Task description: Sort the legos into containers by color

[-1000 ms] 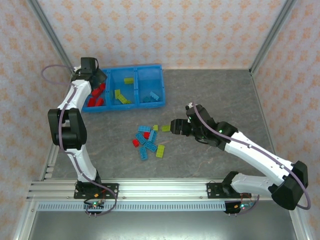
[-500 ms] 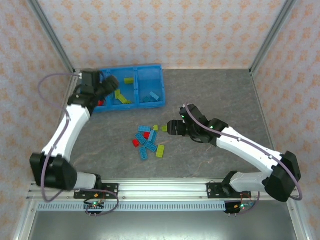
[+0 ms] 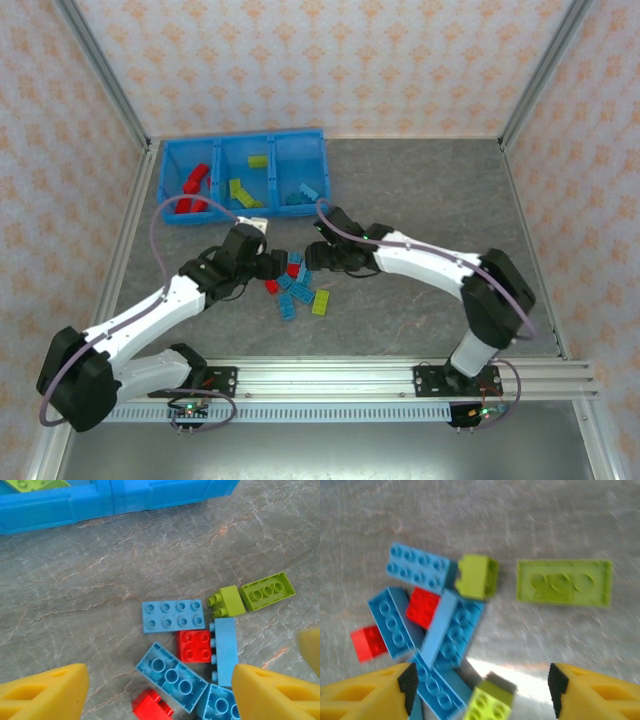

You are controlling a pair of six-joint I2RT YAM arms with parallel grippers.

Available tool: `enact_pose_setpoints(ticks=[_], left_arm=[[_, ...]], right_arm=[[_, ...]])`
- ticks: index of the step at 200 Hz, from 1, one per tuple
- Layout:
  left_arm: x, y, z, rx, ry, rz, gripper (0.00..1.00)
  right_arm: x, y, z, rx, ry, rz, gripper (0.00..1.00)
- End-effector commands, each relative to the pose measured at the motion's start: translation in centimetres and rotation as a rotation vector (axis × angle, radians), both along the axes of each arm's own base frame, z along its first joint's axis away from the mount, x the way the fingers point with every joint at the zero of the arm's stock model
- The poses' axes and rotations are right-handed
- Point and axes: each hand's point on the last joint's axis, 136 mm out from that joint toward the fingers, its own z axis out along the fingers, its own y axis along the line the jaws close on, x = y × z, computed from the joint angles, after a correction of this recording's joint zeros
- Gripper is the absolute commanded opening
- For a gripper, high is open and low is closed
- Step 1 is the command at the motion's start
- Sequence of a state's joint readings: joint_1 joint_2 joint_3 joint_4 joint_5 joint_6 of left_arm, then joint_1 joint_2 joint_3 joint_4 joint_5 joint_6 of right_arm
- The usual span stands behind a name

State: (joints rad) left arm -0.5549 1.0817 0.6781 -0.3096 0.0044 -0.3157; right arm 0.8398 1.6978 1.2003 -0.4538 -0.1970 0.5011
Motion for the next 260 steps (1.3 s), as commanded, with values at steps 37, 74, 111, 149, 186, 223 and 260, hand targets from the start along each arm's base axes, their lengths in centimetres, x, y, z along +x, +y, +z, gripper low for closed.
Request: enact_pose_setpoints(ticks=[37,74,111,149,186,223,260], left_arm=[[0.6,3.1,4.0,0.009,-0.27,0.102,0.78],[-0.4,5.5,5.8,-0.005,-0.361,0.197,0.8],[-1.2,6.6,7.0,-0.04,-0.422,0.238,0.84],[-1.4,7.4,7.0,-0.038,-0.438,0.276,0.92],[-1.9,11.2,7.1,0.033,-0.464,0.49,1.0],[-3.4,15.1,7.5,0.055,-0.515,0.72,0.99],[-3.8,15.5,7.4,0.028,-0.534,0.731,0.98]], right_arm=[[5.0,1.6,-4.2,-0.222,-0.03,-0.069,0.63],[5.3,1.8,-5.5,-0.224,-0.017,-0.092,0.52],[4.7,1.3,-6.1,-0.241,0.003,-0.097,0.34],[5.4,1.6,-1.0,-0.145,-0.118,-0.105,0.17],[4.2,6.3,10.2,0.106,-0.525,0.128,0.2],[7.2,9.9,14.9,0.119,-0.748,0.196,0.2],[13.2,14.6,13.5,0.021,-0.787,0.208,0.18]])
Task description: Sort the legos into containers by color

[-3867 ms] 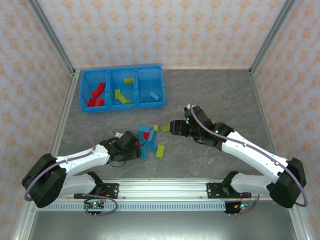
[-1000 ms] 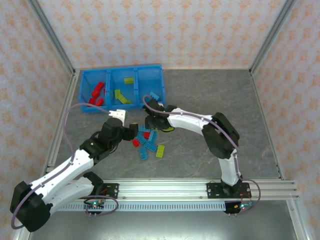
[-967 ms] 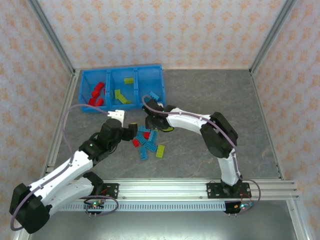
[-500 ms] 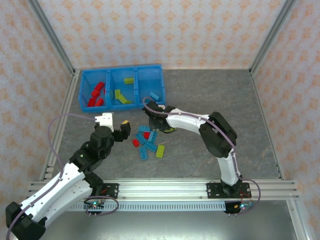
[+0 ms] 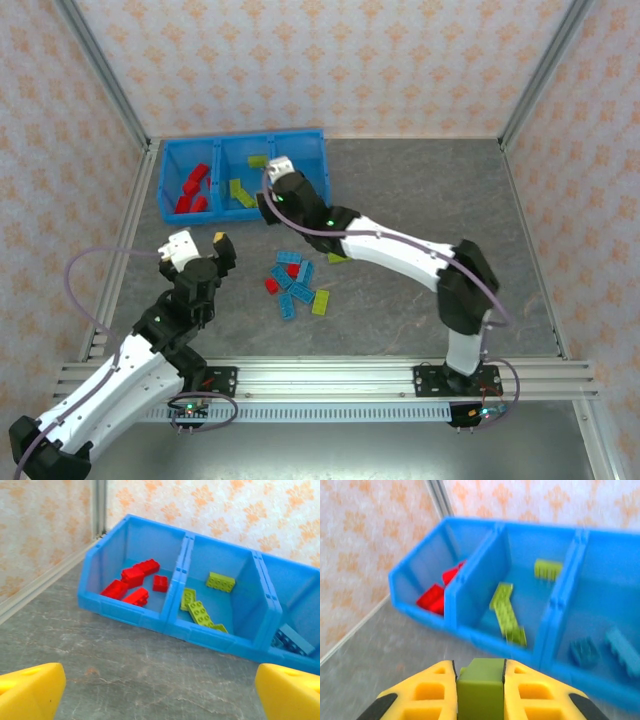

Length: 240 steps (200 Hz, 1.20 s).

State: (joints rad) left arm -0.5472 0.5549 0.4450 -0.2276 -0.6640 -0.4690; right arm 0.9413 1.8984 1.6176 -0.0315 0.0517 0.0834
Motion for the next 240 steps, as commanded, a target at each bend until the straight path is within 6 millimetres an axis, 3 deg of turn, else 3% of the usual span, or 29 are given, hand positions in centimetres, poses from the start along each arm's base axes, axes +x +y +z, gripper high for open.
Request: enact_pose_setpoints(ticks=[1,51,69,90,127,150,172,203,214,240], left_arm=[[-0.8,1.7,-0.3,0.005,-0.016,0.095,0.98],[-0.7,1.9,-0.8,0.014,-0.005,0.11,0.98],[-0.4,1.7,-1.0,0.018,0.006,0.102,0.98],[-0.3,1.6,-1.1,0.021,0.015,0.096,0.98],[0.2,1.0,-1.4,0.035,0.032,0.062,0.97],[0.8,-0.5,-1.6,0.044,0.059,-0.029,0.97],[1.7,-3.4,-2.0,0.034,0.083,-0.194,0.98],[2.5,-8.8,-2.7,-0.004,0.111,-0.479,0.99],[2.5,-10.6,-2.7,-0.02,0.12,-0.569,0.99],[2.3,-13.8,-2.9,-0.052,0.126,-0.735,1.0]], right_arm=[[4.1,1.9,-2.7,-0.118,-0.058,-0.027,0.18],[10.8,5.1,-7.2,-0.202,-0.04,-0.081,0.2],[11.4,6.2,-8.0,-0.203,-0.02,-0.053,0.37],[11.0,7.3,-6.2,-0.159,-0.019,-0.003,0.5],[8.7,6.5,-1.3,-0.083,0.028,0.036,0.52],[5.8,3.4,1.4,-0.081,0.121,0.017,0.53],[3.0,-2.0,1.9,-0.104,0.191,-0.094,0.55],[-1.6,-11.6,-0.7,-0.101,0.233,-0.285,0.71],[-3.2,-14.9,-2.8,-0.112,0.264,-0.347,0.75],[-6.0,-19.6,-7.8,-0.14,0.363,-0.412,0.94]])
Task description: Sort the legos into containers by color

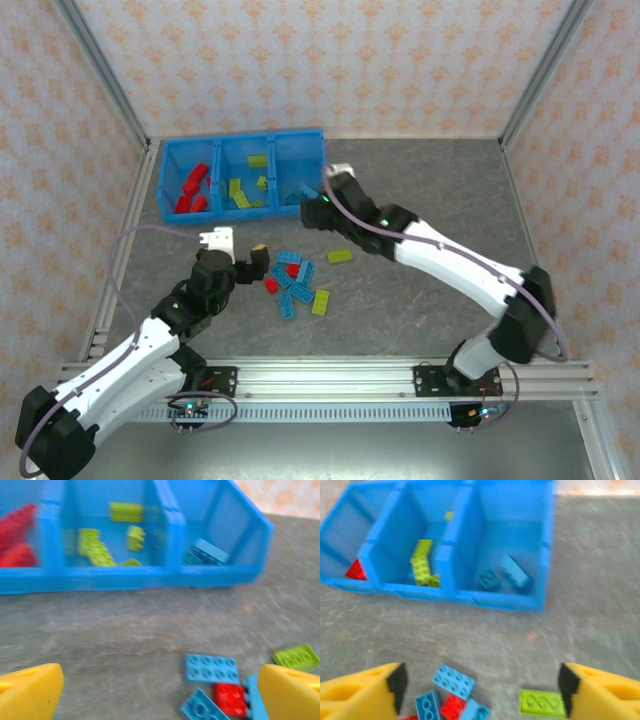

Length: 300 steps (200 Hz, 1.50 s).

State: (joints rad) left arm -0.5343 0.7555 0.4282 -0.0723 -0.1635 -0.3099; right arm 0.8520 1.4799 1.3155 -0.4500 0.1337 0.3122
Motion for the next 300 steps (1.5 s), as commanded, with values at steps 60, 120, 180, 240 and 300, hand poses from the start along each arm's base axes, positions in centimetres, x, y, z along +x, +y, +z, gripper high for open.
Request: enact_pose_setpoints(ticks=[60,120,180,240,300], left_arm=[[-0.4,-5.2,1.8,-0.05,-0.037,-0.291,1.0],[-1.2,-4.6,3.1,-0.054,-0.12,-0.297,1.0],[-1.1,-4.7,2.9,-0.063,-0.121,-0.295,1.0],[-0.8,-4.2,2.6,-0.047,-0.105,-0.262,1.0],[-1.0,-1.4,3.7,-0.056,-0.144,-0.116,1.0]], right_arm=[[-1.3,-2.0,-15.2,-0.202,0.38,-0.007,0.99],[0.5,-1.8,-19.8,-0.25,0.507,0.025,0.97],[-0.1,-2.3,-22.5,-0.323,0.586,0.02,0.83],[0.0,-1.8,-20.4,-0.271,0.541,0.013,0.65],[2.1,5.3,-5.7,0.089,0.183,0.126,0.62]])
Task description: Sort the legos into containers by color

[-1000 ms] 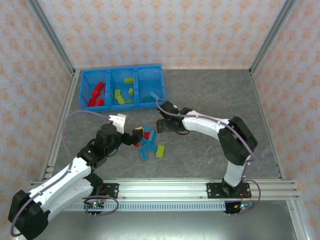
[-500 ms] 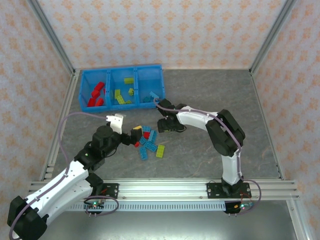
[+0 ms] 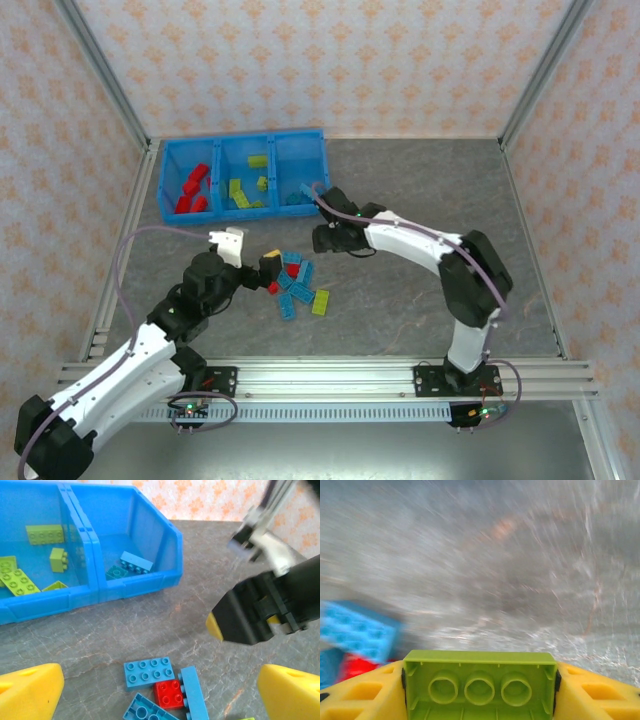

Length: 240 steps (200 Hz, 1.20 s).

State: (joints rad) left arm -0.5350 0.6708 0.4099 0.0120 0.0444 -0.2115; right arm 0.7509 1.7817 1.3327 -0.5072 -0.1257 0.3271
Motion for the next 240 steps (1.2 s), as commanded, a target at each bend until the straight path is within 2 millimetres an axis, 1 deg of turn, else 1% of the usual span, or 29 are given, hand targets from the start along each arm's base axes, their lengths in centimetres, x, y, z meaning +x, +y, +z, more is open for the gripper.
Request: enact_pose_setpoints(ticks=[1,19,33,45,53,54,60,67,71,74,86,91,93,97,103,106,113,117,120,126,132,144,159,179,198,212,228,230,240], left_arm=[[0.1,2.2,0.7,-0.005,-0.028,0.122,1.0],[0.4,5.6,0.4,0.003,-0.02,0.324,1.0],[0.5,8.1,0.3,0.024,-0.013,0.479,1.0],[0.4,9.3,0.2,0.046,-0.005,0.552,0.99],[0.4,9.8,0.0,0.053,0.004,0.584,0.99],[0.4,9.9,0.0,0.052,0.005,0.589,0.99],[0.4,10.1,-0.1,0.051,0.009,0.607,0.98],[0.3,10.4,-0.1,0.041,0.01,0.627,0.98],[0.3,10.5,-0.3,0.037,0.012,0.635,0.98],[0.2,10.6,-0.3,0.03,0.01,0.642,0.97],[0.2,10.8,-0.7,0.013,0.009,0.659,0.97],[0.2,10.9,-0.8,0.004,0.006,0.663,0.97],[0.2,10.9,-0.9,0.002,0.007,0.665,0.97],[0.2,10.9,-1.0,-0.001,0.006,0.667,0.97],[0.3,10.9,-1.1,-0.001,0.007,0.669,0.97],[0.3,10.9,-1.1,-0.001,0.008,0.67,0.97],[0.3,11.0,-1.1,0.003,0.01,0.674,0.96],[0.3,11.0,-1.1,0.007,0.012,0.677,0.96],[0.3,11.1,-1.1,0.009,0.013,0.678,0.96],[0.3,11.1,-1.0,0.015,0.014,0.681,0.96],[0.2,11.2,-1.0,0.022,0.014,0.685,0.96],[0.1,11.5,-0.8,0.024,0.008,0.697,0.96],[0.0,11.7,-0.7,0.021,0.001,0.703,0.96],[0.0,11.6,-0.7,0.016,-0.001,0.697,0.95],[0.0,11.6,-0.7,0.019,0.002,0.695,0.95],[0.0,11.5,-0.6,0.022,0.004,0.69,0.95],[0.1,11.0,-0.5,0.032,0.015,0.656,0.96],[0.1,10.9,-0.5,0.033,0.017,0.648,0.96],[0.3,10.2,-0.5,0.043,0.026,0.604,0.96]], right_arm=[[1.2,4.5,8.0,0.207,-0.198,0.042,0.62],[2.6,7.0,10.8,0.258,-0.294,0.07,0.62],[4.7,8.6,11.8,0.273,-0.361,0.067,0.62],[6.7,10.0,12.5,0.262,-0.421,0.072,0.61],[8.0,11.2,12.4,0.246,-0.445,0.084,0.61],[8.1,11.3,12.1,0.241,-0.443,0.087,0.61],[9.0,12.3,12.7,0.244,-0.465,0.104,0.61],[10.1,13.6,12.0,0.23,-0.47,0.125,0.62],[10.6,14.1,12.2,0.226,-0.481,0.131,0.62],[11.1,14.6,11.5,0.214,-0.476,0.136,0.62],[12.9,16.2,11.2,0.196,-0.493,0.154,0.62],[13.4,16.8,10.3,0.179,-0.487,0.164,0.62],[13.8,17.1,10.6,0.185,-0.497,0.166,0.62],[14.2,17.6,10.5,0.182,-0.501,0.173,0.62],[14.9,18.3,10.1,0.181,-0.505,0.185,0.62],[15.1,18.6,10.6,0.188,-0.516,0.191,0.62],[15.7,19.4,9.7,0.184,-0.514,0.204,0.62],[15.9,19.7,10.0,0.19,-0.523,0.208,0.63],[16.0,20.0,9.2,0.186,-0.515,0.213,0.63],[16.3,20.4,9.7,0.2,-0.53,0.217,0.65],[16.4,20.7,9.6,0.209,-0.534,0.222,0.68],[16.5,21.1,10.3,0.233,-0.549,0.229,0.75],[16.1,21.2,11.9,0.258,-0.567,0.241,0.8],[15.0,20.8,14.6,0.274,-0.578,0.26,0.81],[13.4,20.0,17.1,0.277,-0.569,0.276,0.81],[11.9,18.7,18.6,0.27,-0.53,0.276,0.81],[10.2,16.0,19.9,0.243,-0.478,0.231,0.81],[10.0,15.7,19.5,0.234,-0.461,0.224,0.81],[8.8,13.5,19.3,0.208,-0.424,0.167,0.81]])
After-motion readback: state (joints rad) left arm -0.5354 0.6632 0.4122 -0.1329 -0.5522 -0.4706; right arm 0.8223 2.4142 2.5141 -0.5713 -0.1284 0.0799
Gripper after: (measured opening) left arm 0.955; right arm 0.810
